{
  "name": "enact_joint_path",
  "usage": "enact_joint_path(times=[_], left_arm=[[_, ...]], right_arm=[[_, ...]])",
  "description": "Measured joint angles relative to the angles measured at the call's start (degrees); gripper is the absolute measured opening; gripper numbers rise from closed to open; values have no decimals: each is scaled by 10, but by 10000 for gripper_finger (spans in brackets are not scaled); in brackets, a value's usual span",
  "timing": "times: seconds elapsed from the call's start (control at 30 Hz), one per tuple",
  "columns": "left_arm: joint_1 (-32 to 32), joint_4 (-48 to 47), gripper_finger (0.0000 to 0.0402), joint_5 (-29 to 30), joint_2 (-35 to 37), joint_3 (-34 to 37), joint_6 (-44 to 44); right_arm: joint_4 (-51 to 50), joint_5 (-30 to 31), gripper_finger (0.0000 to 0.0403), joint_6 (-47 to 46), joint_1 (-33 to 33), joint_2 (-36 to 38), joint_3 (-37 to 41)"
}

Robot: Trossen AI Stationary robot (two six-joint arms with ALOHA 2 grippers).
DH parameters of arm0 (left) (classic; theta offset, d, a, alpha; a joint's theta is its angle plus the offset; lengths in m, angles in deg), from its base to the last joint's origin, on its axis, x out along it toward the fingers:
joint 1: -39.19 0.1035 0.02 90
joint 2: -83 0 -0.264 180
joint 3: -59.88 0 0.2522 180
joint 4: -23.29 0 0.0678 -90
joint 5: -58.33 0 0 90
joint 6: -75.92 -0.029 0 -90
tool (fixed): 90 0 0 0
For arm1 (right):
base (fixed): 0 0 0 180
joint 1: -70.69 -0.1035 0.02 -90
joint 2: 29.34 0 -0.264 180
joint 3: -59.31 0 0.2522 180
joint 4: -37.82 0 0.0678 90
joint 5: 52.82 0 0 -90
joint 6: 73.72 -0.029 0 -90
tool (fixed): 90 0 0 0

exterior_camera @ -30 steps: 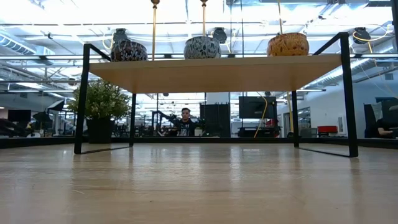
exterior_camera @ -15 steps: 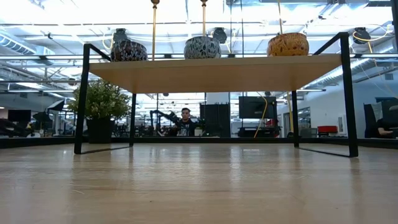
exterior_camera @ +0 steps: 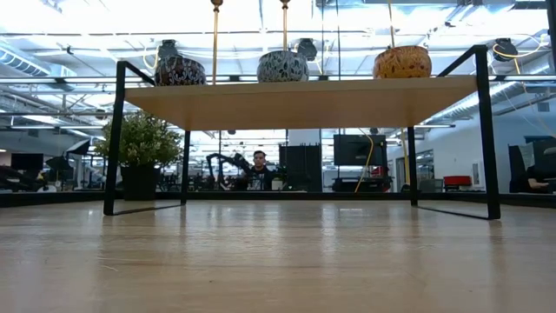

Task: Pick & Place candle stick holders
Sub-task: Put the gold candle holder onto the shelf

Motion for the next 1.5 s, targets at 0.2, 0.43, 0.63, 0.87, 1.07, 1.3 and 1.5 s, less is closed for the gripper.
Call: enact_joint_path(times=[0.2, 0.43, 0.63, 0.87, 1.07, 1.3, 1.5], left_arm=[[9, 0, 397, 0, 0, 0, 0], [22, 3, 397, 34, 0, 0, 11], [27, 31, 397, 23, 0, 0, 5], [29, 91, 397, 50, 0, 0, -130], [34, 92, 397, 22, 0, 0, -77], [19, 91, 397, -2, 0, 0, -109], [9, 91, 397, 0, 0, 0, -110]], right_arm=[[-6, -1, 221, -31, -1, -3, 0], [-174, -90, 221, -198, -27, -27, 0], [-97, -230, 221, -272, -76, -102, 0], [82, -303, 221, -351, -101, -200, 0], [49, -413, 221, -532, -147, -275, 0], [-129, -513, 221, -741, -203, -303, 0], [-379, -388, 221, -894, -256, -281, 1]])
